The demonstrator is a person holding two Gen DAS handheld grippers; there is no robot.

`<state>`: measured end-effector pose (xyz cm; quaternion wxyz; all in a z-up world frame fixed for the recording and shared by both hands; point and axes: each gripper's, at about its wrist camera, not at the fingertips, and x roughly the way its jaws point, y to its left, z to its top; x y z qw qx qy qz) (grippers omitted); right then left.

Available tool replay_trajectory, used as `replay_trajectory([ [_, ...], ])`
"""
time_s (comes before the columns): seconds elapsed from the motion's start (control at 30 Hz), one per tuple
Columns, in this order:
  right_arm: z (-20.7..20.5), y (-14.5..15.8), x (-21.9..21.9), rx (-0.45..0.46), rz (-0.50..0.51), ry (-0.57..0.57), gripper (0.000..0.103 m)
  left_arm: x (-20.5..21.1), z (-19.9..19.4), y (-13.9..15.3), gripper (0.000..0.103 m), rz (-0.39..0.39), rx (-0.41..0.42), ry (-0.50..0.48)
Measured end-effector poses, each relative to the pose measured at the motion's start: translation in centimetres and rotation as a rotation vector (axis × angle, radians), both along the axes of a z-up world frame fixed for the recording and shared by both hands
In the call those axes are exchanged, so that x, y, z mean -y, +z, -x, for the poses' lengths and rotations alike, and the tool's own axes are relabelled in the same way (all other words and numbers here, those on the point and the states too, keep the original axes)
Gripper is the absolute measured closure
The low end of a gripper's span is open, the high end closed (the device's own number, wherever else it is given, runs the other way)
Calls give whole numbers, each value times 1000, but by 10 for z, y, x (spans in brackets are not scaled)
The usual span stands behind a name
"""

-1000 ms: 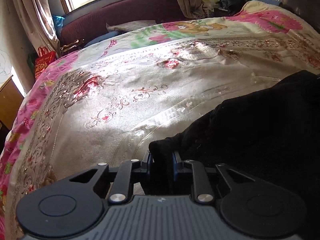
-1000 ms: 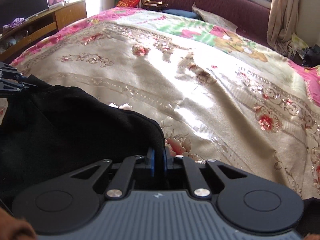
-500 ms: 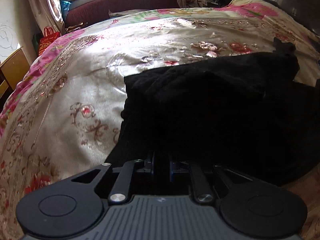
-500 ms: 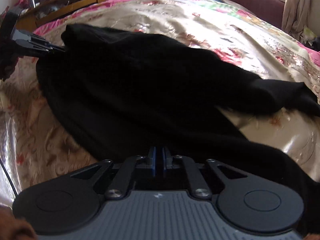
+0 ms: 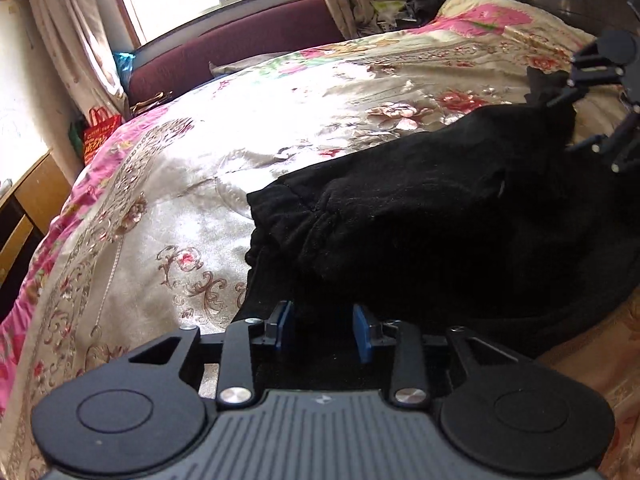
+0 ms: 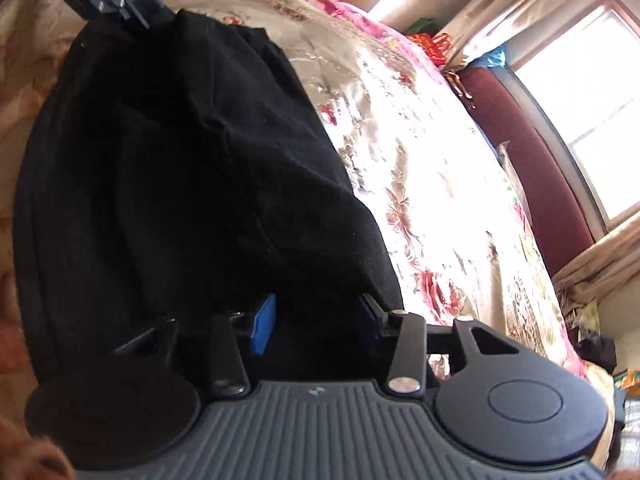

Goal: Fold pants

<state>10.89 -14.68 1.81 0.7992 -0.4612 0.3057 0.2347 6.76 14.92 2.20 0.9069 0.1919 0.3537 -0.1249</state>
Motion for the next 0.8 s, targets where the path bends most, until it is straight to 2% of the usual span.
replay_trajectory([
  [0.07, -10, -10, -7, -8, 62, 48, 48, 11, 1, -2, 46, -38, 5, -52],
  [0.13, -20, -22, -13, -17, 117, 78, 49, 22, 1, -4, 42, -75, 19, -101],
  [0.2, -30, -31, -17, 4, 128, 62, 66, 31, -2, -6, 42, -124, 57, -116],
  [0.23, -37, -29, -17, -12, 104, 25, 80, 33, -5, -7, 42, -141, 71, -119],
  [0.37, -54, -6, -11, -96, -55, -92, 94, 33, -13, -5, 42, -157, 95, -117],
  [0.43, -53, 8, -7, -115, -114, -121, 96, 34, -17, -6, 42, -188, 128, -86],
  [0.5, -47, 19, -2, -127, -165, -140, 97, 35, -25, -8, 53, -200, 128, -54],
  [0.53, -45, 23, 0, -133, -186, -150, 97, 34, -30, -9, 63, -198, 112, -42],
  [0.57, -44, 25, 0, -141, -198, -158, 97, 34, -35, -10, 67, -200, 100, -36],
  [0.7, -40, 28, -8, -158, -226, -176, 98, 39, -38, -5, 72, -306, 160, -52],
  [0.8, -30, 50, -11, -142, -270, -185, 98, 30, -38, 16, 74, -320, 215, -39],
])
